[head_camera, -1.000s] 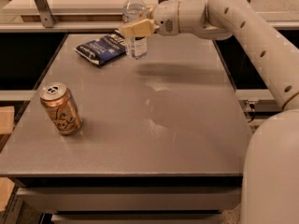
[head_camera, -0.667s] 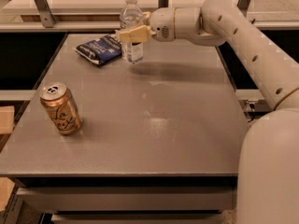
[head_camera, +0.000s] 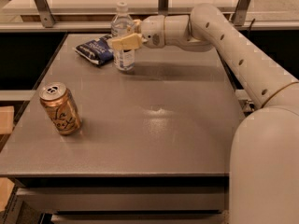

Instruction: Move blue plastic bottle near blue chip bag

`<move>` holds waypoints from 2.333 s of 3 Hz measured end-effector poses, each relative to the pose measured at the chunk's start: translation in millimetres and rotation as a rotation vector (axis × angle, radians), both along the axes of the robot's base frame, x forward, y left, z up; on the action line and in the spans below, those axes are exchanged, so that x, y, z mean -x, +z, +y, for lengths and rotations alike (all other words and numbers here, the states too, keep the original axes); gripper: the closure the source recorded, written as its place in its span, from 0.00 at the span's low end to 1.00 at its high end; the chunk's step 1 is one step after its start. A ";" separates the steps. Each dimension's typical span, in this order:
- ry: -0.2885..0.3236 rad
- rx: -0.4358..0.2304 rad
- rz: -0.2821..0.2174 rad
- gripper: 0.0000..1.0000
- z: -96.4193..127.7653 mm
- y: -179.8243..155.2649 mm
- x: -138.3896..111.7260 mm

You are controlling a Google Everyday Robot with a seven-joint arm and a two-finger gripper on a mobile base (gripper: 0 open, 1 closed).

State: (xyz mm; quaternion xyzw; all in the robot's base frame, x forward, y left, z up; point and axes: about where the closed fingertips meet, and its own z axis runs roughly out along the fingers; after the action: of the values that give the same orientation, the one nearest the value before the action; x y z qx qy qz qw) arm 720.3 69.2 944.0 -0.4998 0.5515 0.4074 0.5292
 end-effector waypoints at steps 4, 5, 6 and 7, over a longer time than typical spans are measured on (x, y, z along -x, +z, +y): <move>0.001 0.084 -0.044 1.00 5.8 -11.7 1.1; 0.004 0.096 -0.013 0.84 5.9 -19.0 -1.5; 0.005 0.096 -0.009 0.60 6.4 -17.9 -1.5; 0.005 0.096 -0.009 0.36 6.5 -15.5 -1.5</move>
Offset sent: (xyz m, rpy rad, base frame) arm -0.0017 0.0004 -0.0031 -0.0710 -0.0969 -0.0182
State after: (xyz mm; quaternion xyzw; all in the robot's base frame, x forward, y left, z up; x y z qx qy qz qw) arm 721.8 75.6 928.5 -0.5281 0.5667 0.3795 0.5060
